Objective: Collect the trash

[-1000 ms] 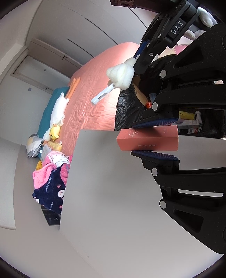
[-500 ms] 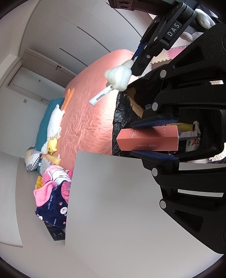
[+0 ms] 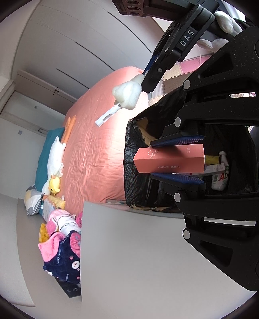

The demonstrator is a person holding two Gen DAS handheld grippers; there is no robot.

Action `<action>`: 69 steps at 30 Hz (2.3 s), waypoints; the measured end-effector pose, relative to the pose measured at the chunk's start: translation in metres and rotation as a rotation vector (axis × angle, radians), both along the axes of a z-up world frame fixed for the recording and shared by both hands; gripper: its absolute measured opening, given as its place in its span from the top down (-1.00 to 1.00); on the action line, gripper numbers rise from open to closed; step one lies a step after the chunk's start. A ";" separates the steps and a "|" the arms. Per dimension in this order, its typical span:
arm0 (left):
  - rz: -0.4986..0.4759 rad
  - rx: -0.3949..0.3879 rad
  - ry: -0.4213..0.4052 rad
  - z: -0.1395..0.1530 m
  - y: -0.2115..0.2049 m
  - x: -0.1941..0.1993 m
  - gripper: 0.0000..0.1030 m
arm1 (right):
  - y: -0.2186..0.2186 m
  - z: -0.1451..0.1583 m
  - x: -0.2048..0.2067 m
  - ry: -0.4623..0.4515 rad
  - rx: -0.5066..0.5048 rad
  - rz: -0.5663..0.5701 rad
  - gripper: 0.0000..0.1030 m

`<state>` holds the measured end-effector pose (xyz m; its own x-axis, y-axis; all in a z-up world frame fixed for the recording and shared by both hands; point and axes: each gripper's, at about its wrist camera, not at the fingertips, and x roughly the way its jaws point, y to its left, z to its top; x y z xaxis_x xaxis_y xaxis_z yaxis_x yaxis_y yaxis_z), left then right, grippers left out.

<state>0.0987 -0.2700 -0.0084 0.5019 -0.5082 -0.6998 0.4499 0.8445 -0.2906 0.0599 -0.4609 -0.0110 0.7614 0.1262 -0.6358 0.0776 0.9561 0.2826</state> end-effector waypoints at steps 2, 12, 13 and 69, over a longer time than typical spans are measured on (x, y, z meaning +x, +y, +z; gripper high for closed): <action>-0.020 -0.003 0.008 -0.002 -0.005 0.001 0.50 | -0.006 -0.001 0.000 0.005 0.001 -0.013 0.35; -0.035 -0.049 0.012 -0.008 -0.009 0.002 -0.88 | -0.028 0.011 -0.006 -0.027 -0.018 -0.107 -0.58; -0.034 -0.049 0.010 -0.007 -0.008 0.003 -0.88 | -0.029 0.012 -0.006 -0.028 -0.019 -0.107 -0.59; -0.031 -0.038 -0.050 0.001 -0.003 -0.005 -0.88 | -0.025 0.004 -0.006 -0.008 -0.019 -0.096 -0.60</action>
<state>0.0941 -0.2732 -0.0076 0.5196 -0.5493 -0.6545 0.4901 0.8190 -0.2984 0.0534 -0.4856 -0.0074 0.7744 0.0402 -0.6314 0.1668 0.9497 0.2650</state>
